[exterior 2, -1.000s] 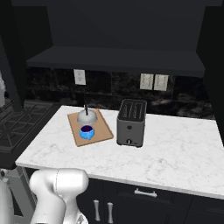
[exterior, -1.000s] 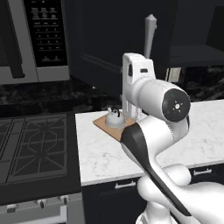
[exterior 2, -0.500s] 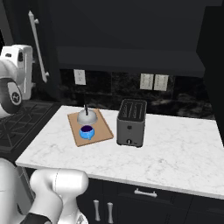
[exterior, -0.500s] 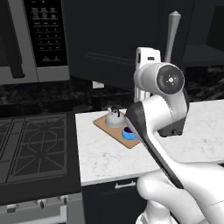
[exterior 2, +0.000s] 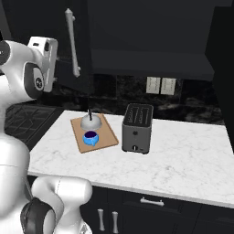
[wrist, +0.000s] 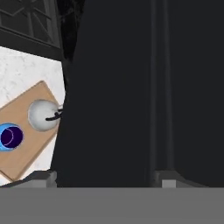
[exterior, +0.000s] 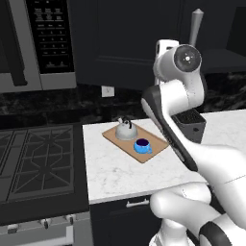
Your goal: Pick the kettle from the counter and place it on the tray. Then pick the mug from the cabinet and place it on the tray. Then close the cabinet doors.
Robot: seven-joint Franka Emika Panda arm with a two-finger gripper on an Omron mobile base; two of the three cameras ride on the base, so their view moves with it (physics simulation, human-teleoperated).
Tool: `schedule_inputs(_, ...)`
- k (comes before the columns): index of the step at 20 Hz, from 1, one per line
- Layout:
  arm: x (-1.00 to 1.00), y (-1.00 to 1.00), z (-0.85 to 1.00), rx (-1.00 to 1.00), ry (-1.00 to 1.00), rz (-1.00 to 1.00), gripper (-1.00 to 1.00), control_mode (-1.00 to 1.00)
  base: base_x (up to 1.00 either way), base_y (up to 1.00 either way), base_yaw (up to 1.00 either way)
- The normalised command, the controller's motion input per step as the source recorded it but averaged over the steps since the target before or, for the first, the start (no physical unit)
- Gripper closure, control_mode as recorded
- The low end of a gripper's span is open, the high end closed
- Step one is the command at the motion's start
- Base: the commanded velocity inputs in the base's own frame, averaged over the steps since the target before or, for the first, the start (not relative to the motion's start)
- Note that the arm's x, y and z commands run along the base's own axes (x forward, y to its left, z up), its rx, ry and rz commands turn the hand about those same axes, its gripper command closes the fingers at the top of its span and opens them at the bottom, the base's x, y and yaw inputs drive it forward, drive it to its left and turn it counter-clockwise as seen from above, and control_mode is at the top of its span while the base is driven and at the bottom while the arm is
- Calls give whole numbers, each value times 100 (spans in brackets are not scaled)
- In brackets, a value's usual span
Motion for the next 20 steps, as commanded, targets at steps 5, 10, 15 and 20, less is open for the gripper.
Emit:
schedule_inputs(5,100,-25,-28,0,19,4,-100,-100,0,0,0)
schedule_inputs(10,86,0,-23,0,13,1,-100,-100,0,0,0)
schedule_inputs(15,80,12,-26,0,1,2,-100,-100,0,0,0)
schedule_inputs(20,56,17,-29,0,0,7,-100,-100,0,0,0)
